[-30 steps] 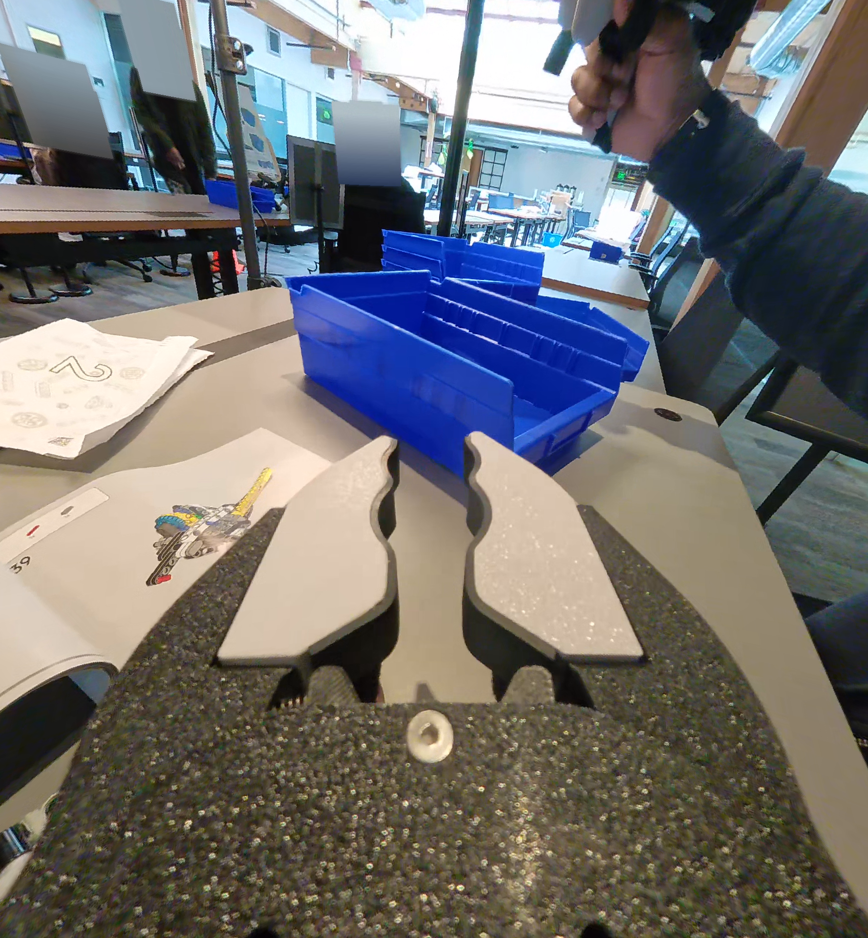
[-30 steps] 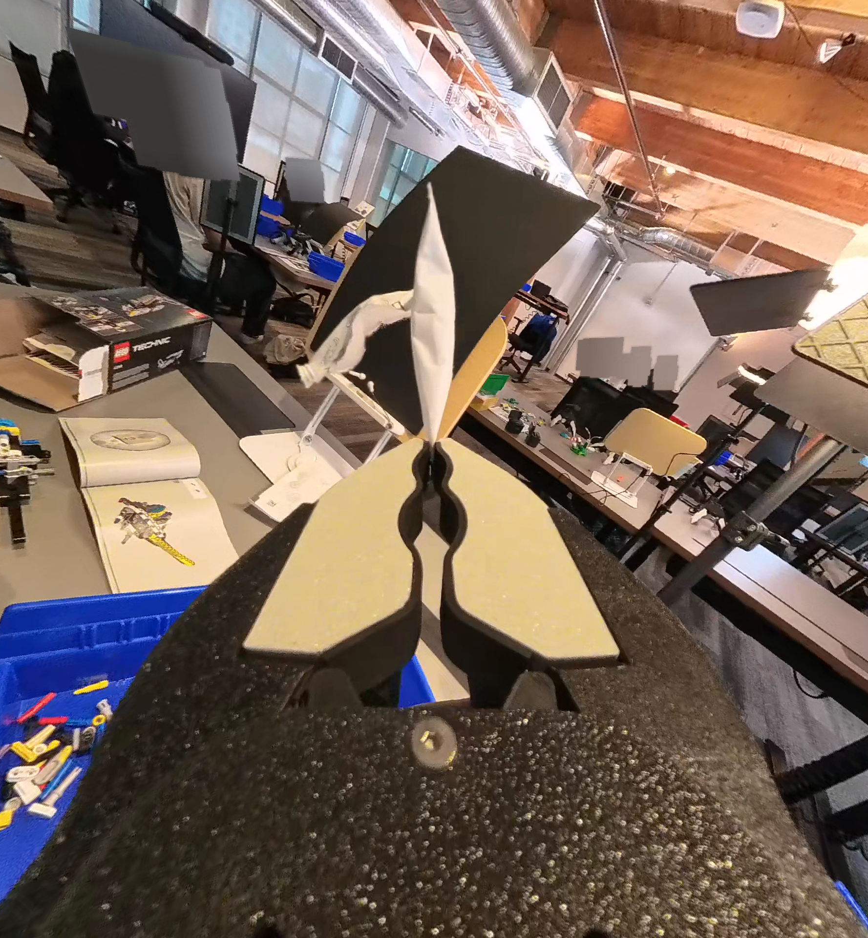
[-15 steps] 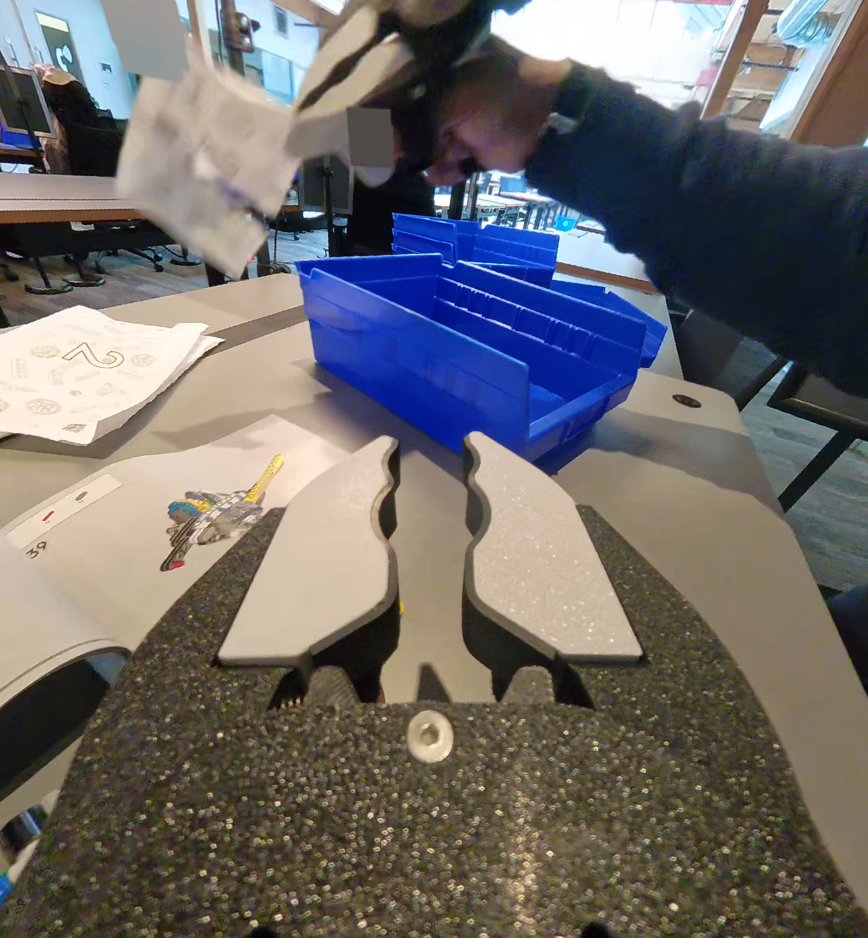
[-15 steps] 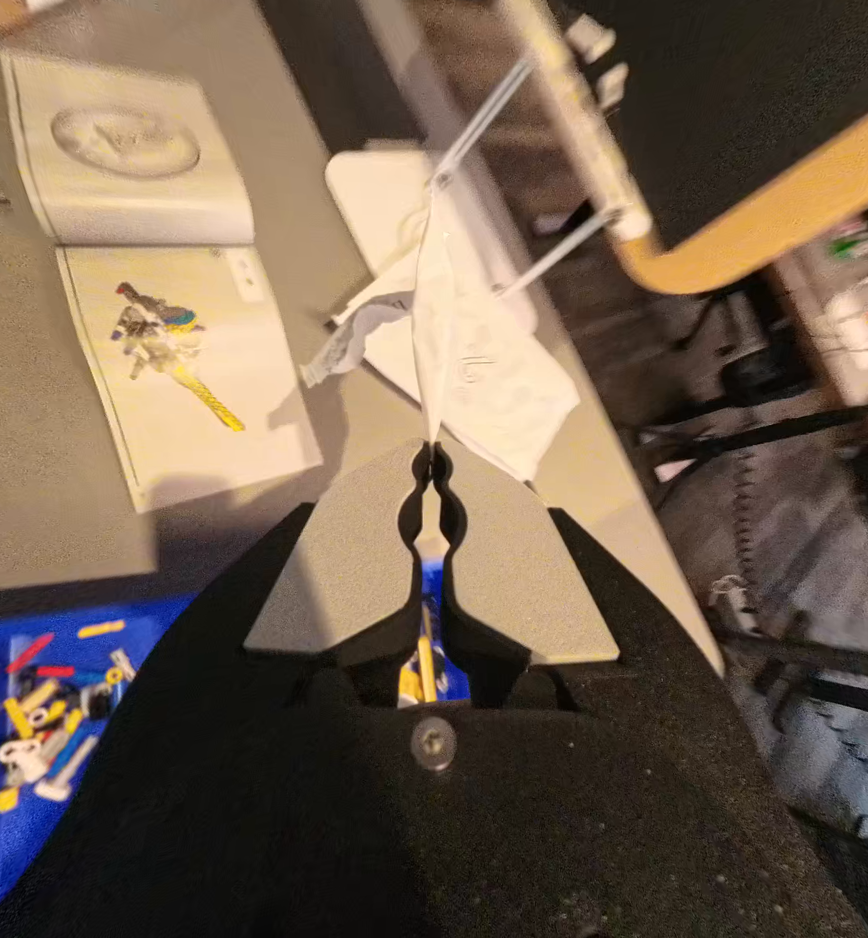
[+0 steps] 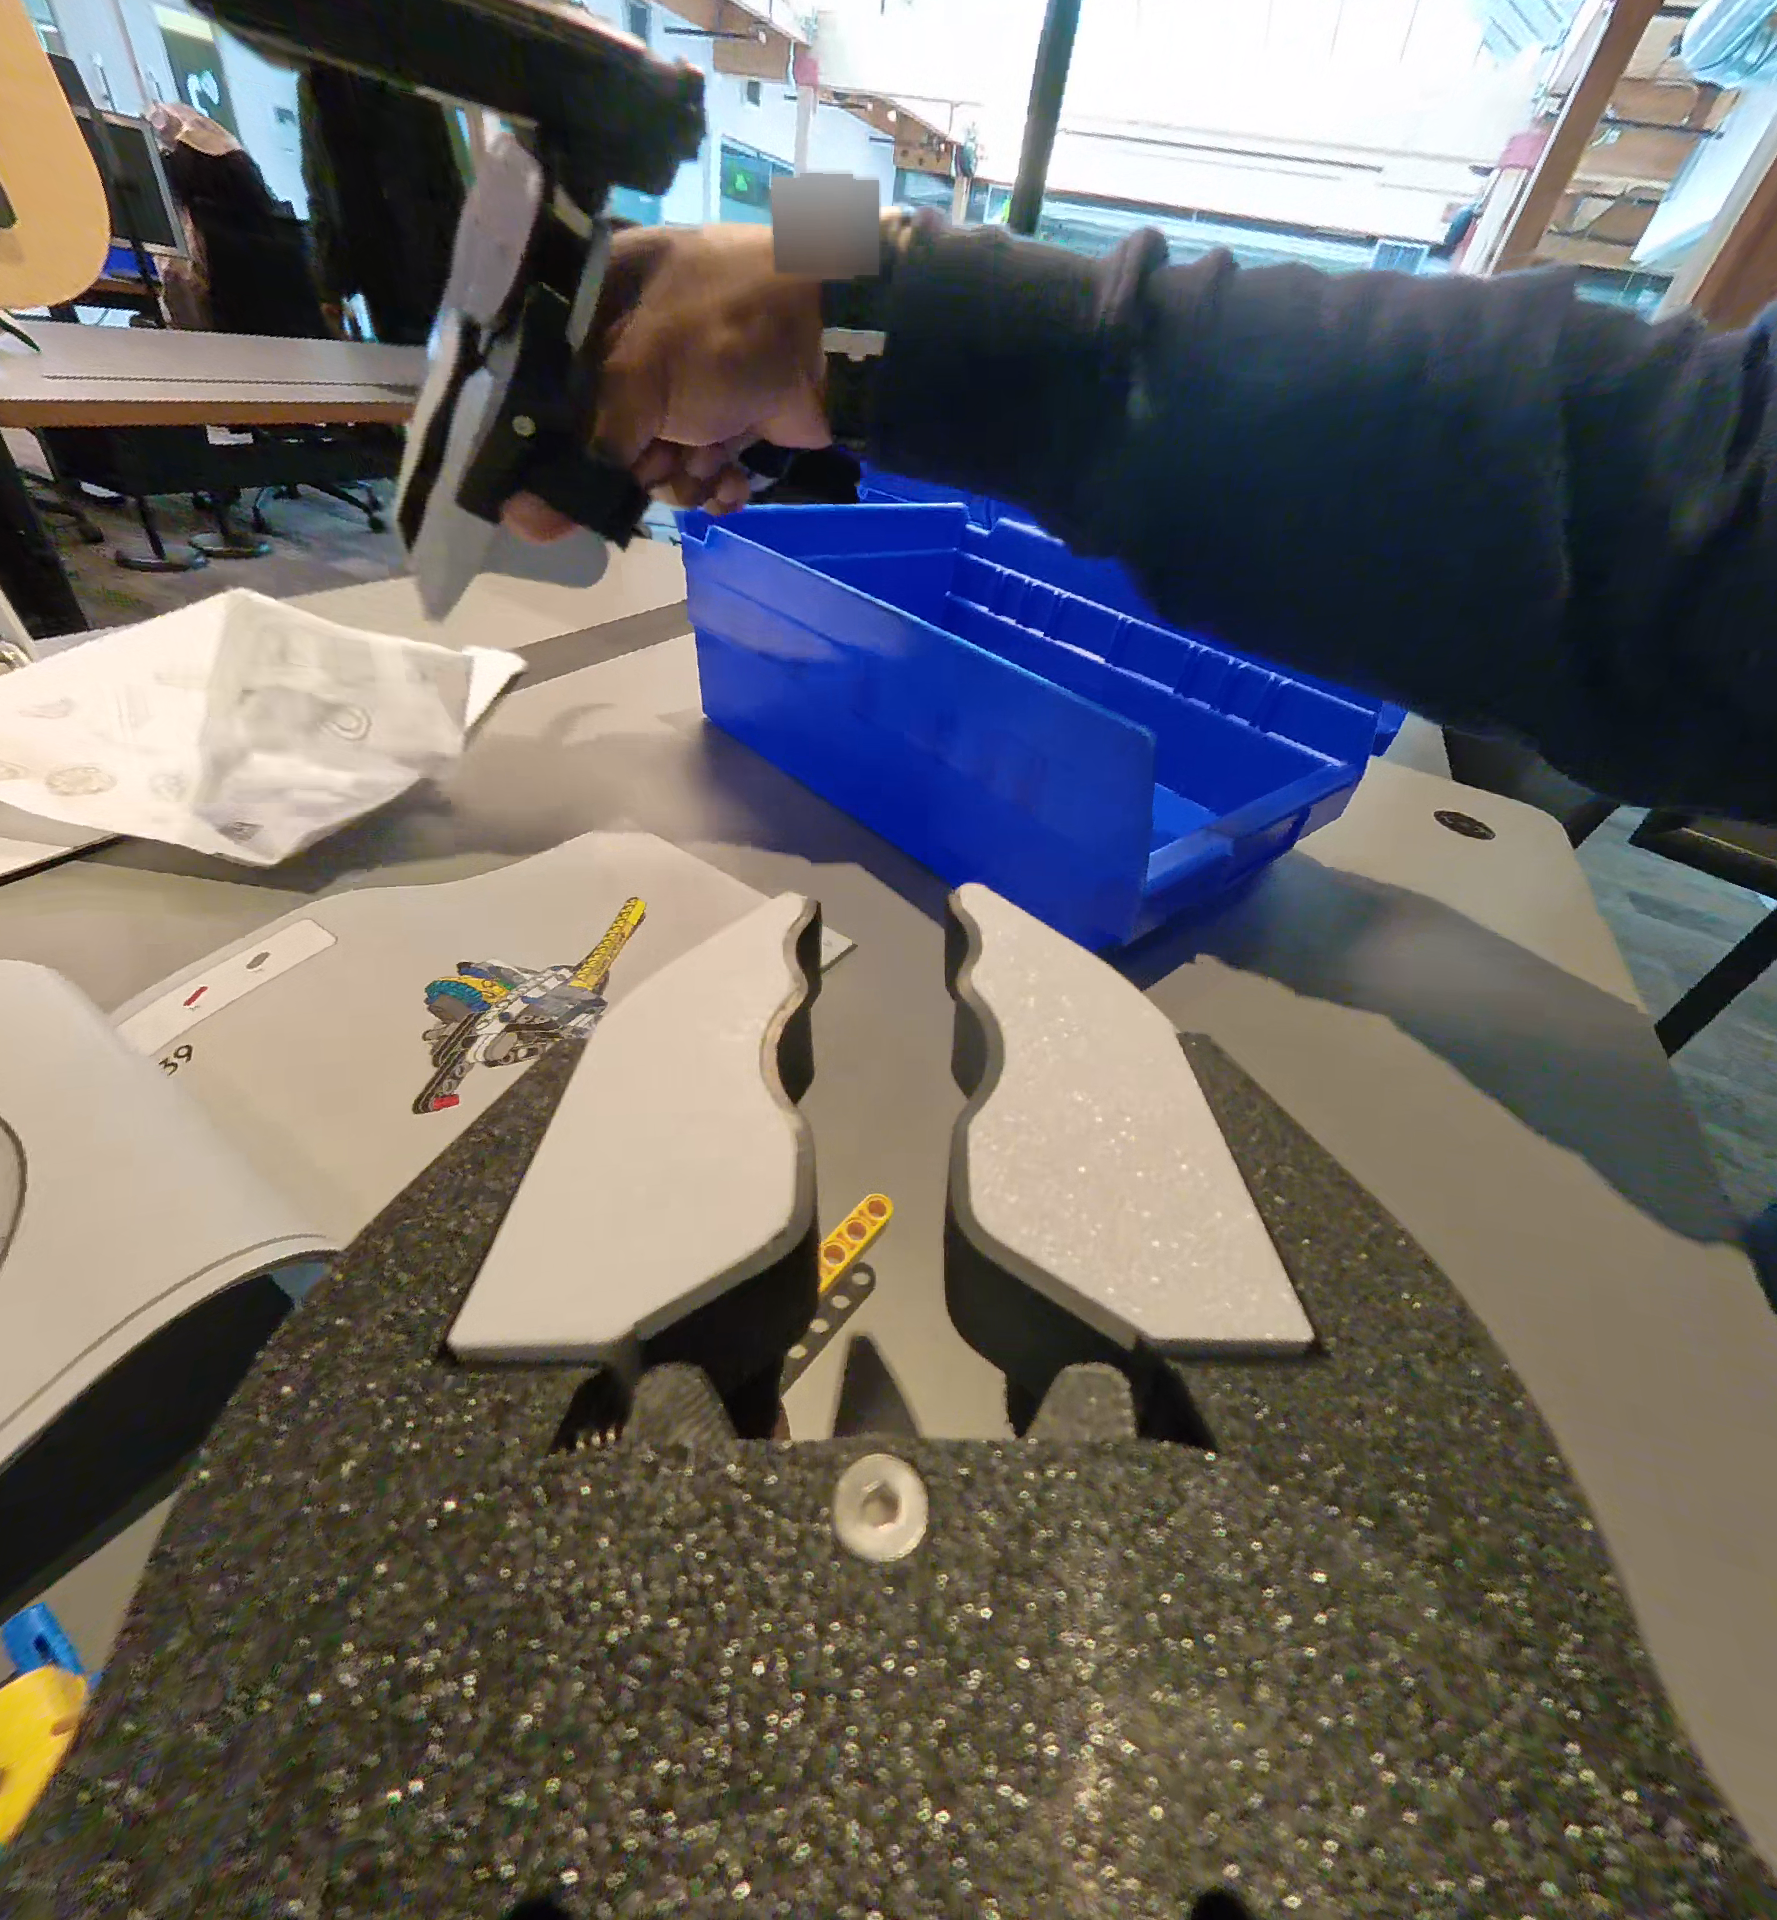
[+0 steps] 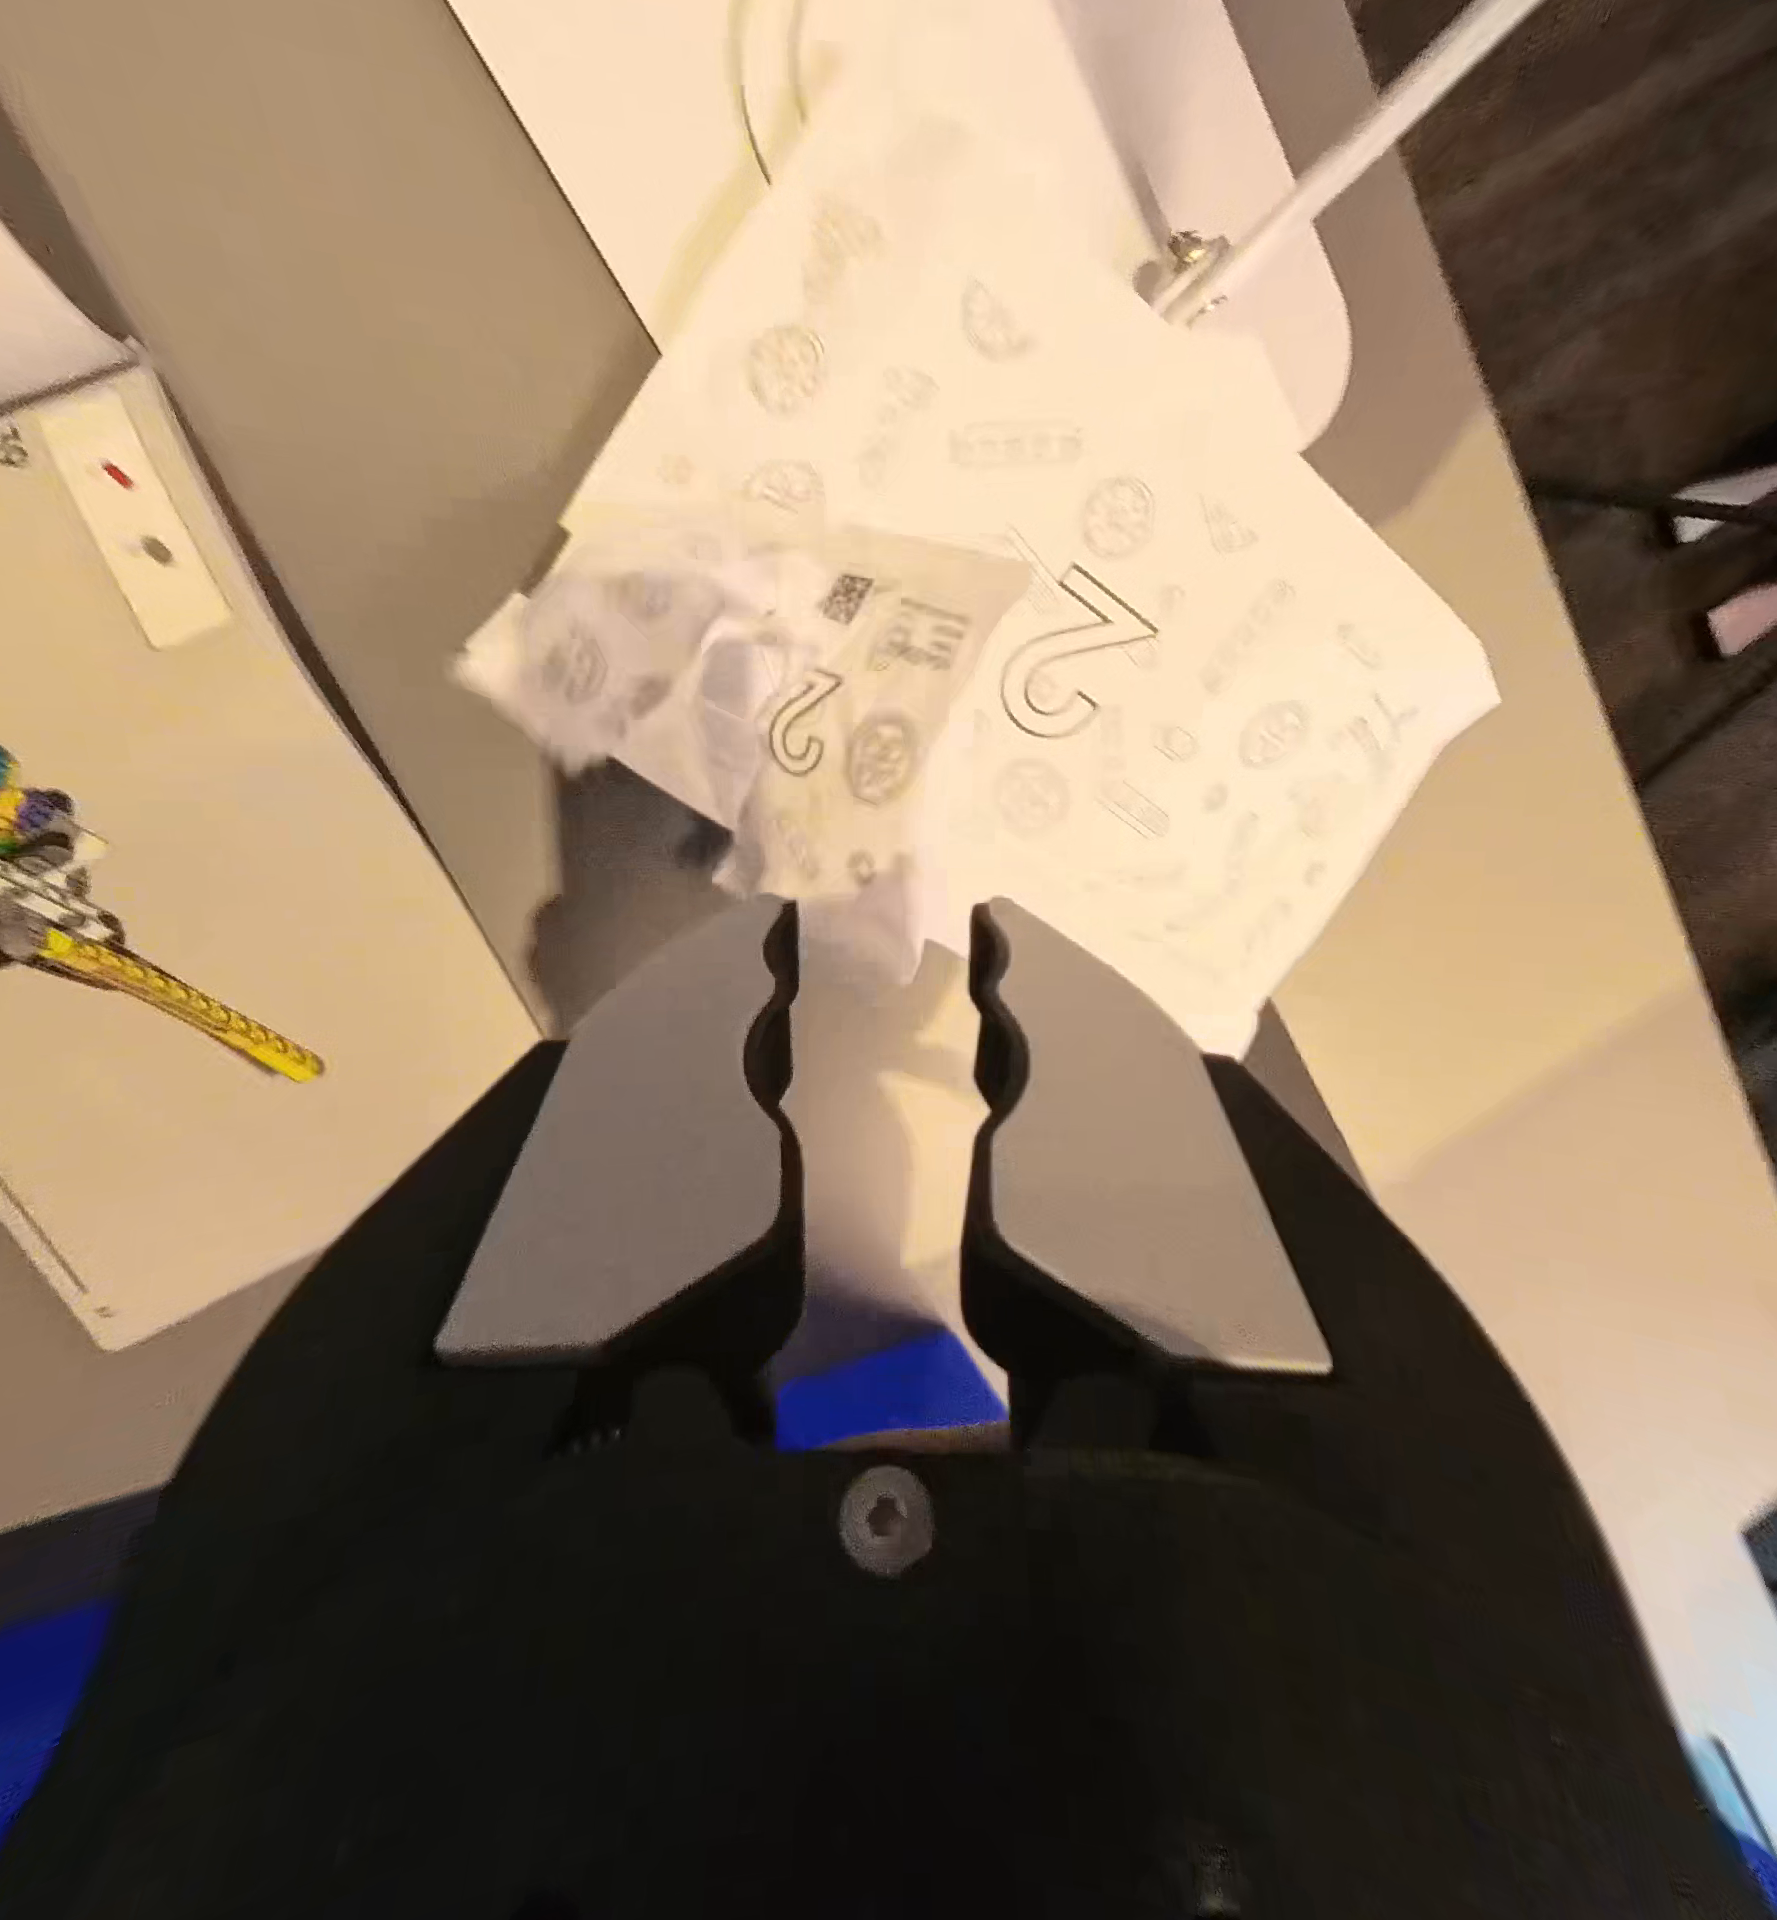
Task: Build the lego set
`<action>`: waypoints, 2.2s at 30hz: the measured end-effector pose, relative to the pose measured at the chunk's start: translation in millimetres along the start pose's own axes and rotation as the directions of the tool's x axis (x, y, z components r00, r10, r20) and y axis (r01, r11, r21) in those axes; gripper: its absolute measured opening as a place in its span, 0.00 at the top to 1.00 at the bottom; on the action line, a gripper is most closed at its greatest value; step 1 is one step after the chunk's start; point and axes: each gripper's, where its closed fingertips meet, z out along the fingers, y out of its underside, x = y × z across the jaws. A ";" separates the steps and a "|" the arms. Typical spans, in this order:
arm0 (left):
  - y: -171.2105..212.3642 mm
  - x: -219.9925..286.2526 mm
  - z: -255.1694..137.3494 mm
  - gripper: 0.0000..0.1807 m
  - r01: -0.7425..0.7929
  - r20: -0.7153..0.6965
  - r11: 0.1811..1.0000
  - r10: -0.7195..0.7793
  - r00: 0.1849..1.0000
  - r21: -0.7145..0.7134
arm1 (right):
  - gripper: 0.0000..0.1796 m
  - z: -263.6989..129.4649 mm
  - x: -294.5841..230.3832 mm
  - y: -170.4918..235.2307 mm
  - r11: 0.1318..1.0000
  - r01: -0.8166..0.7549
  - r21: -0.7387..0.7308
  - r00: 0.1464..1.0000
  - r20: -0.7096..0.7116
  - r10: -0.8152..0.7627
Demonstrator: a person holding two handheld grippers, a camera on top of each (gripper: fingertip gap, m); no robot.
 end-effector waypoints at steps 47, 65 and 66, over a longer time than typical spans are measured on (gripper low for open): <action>29.1 110.5 53.2 0.95 -0.474 -0.458 0.791 0.281 0.843 -0.387 | 0.84 -100.2 -332.1 187.4 0.877 0.058 0.478 0.909 0.338 -0.244; 38.5 92.3 170.3 1.00 -0.824 -0.808 0.110 0.165 0.566 -0.555 | 0.88 -142.7 -303.5 209.3 0.778 -0.232 0.584 0.878 0.469 -0.090; 39.9 92.0 170.7 1.00 -0.825 -0.811 0.090 0.153 0.565 -0.558 | 0.88 -142.7 -303.6 209.3 0.778 -0.230 0.585 0.880 0.467 -0.091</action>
